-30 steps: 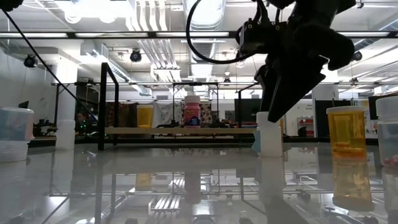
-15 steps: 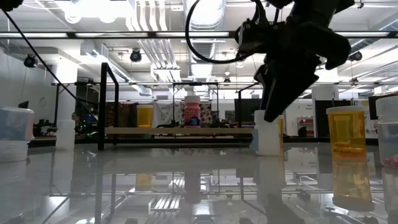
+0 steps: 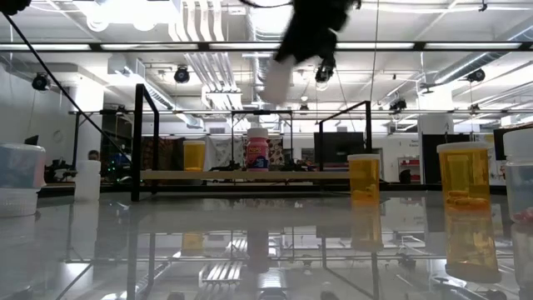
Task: Pick and place medicine bottles onto shelf by color
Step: Put the left blue pill bottle on the shelf
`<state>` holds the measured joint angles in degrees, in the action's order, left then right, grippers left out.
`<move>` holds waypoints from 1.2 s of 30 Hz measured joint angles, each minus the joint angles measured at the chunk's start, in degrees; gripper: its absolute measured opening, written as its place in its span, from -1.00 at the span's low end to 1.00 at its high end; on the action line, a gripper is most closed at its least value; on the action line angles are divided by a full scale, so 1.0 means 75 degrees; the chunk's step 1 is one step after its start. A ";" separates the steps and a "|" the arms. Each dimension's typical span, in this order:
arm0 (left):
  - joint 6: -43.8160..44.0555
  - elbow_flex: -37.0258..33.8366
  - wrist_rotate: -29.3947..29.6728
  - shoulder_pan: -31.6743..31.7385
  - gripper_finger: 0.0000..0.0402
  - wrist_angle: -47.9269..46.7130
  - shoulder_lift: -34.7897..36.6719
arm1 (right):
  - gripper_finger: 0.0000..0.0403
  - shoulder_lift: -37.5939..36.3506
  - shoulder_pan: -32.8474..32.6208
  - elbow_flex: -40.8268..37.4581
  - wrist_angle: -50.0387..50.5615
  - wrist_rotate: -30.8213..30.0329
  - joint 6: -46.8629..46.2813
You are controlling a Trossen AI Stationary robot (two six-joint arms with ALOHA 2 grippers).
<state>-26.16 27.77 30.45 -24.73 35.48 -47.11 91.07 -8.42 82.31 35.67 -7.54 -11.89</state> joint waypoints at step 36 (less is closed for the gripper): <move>-0.0165 0.0041 -0.0005 0.0000 -0.94 -0.0003 -0.0012 | -0.33 0.4354 0.5117 0.6915 0.5161 0.1748 0.7551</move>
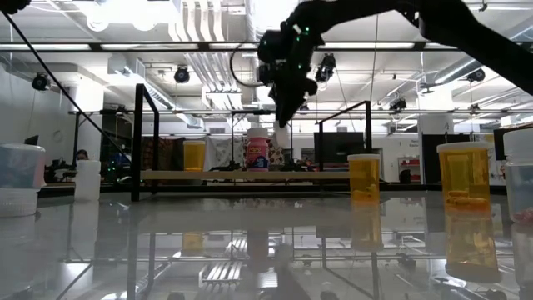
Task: Pick and place medicine bottles onto shelf by color
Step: Put the left blue pill bottle on the shelf
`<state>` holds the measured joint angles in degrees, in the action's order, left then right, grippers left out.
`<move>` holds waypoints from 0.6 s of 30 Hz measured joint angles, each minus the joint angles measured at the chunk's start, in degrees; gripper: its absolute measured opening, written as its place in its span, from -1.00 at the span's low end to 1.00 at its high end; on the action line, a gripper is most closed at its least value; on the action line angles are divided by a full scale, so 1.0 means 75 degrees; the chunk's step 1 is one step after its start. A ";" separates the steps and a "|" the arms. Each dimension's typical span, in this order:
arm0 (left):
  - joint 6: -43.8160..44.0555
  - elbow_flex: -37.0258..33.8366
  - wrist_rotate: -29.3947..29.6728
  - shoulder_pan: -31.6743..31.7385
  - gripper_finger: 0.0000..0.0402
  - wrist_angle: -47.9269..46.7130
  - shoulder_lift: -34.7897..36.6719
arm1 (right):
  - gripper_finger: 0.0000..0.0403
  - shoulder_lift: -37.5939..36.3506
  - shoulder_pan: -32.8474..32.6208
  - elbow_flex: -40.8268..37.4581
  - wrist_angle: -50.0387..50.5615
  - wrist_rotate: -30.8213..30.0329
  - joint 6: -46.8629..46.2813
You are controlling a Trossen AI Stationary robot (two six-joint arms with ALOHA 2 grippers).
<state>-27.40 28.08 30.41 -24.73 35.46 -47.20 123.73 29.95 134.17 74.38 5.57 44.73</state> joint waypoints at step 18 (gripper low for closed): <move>-0.0072 -0.0009 0.0000 0.0000 -0.94 -0.0003 0.0000 | -0.33 0.0486 0.0140 -0.0044 0.0005 -0.0079 -0.0963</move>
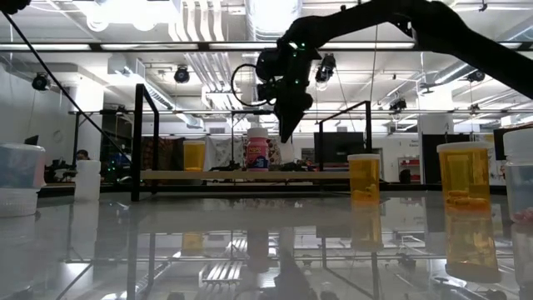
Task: Pick and place medicine bottles onto shelf by color
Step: Put the left blue pill bottle on the shelf
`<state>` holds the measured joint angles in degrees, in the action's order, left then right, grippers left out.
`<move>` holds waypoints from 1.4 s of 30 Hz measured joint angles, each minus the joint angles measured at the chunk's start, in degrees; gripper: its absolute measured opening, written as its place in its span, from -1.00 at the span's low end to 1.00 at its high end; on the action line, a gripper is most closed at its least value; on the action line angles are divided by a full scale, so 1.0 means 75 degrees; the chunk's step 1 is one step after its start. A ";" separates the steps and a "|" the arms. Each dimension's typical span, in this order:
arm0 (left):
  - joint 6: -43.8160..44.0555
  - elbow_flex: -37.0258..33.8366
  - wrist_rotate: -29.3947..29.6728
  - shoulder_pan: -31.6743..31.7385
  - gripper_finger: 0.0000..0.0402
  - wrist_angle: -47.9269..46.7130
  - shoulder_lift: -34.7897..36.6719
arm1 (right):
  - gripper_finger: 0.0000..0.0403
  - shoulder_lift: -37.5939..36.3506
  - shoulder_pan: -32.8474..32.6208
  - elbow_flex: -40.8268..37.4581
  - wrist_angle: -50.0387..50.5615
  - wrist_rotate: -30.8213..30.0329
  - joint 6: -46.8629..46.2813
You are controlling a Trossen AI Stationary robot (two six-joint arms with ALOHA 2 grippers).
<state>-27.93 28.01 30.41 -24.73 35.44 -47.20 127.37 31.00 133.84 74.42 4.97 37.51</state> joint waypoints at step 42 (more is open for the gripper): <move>-0.0018 0.0003 0.0001 0.0000 -0.94 0.0006 0.0015 | -0.85 -0.0199 -0.0219 0.0093 0.0328 -0.0296 -0.0540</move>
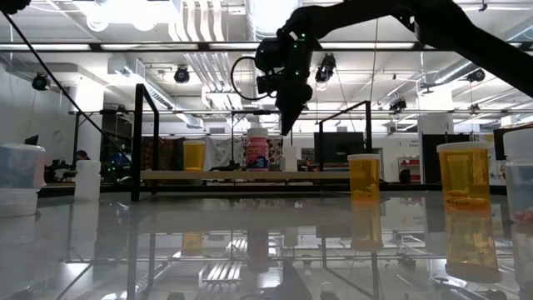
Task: Pick and place medicine bottles onto shelf by color
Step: Put the left blue pill bottle on the shelf
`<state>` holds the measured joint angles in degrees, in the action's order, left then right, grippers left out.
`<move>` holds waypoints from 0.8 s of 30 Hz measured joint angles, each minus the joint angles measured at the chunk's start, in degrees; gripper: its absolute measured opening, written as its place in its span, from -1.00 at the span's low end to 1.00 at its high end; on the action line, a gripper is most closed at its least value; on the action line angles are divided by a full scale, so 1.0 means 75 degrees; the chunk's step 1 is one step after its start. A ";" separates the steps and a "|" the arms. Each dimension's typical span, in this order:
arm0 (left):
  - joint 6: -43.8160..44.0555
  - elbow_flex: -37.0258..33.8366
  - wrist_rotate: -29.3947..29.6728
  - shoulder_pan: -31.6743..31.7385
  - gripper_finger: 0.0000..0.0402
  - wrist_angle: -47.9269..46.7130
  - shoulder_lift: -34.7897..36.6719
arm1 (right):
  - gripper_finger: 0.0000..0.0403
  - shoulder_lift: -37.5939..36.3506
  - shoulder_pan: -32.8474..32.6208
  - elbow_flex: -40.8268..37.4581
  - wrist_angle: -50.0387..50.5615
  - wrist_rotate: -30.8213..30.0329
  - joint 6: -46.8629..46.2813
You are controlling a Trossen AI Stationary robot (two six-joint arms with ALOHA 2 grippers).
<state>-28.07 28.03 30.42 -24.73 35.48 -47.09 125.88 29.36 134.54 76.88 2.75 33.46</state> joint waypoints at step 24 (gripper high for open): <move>-0.0117 0.0000 0.0002 0.0001 -0.94 -0.0001 -0.0003 | -0.94 0.0283 0.0021 -0.0020 0.0120 -0.1607 -0.0075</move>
<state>-28.95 28.03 30.44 -24.73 35.47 -47.11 128.01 29.52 134.39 77.78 -9.30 32.90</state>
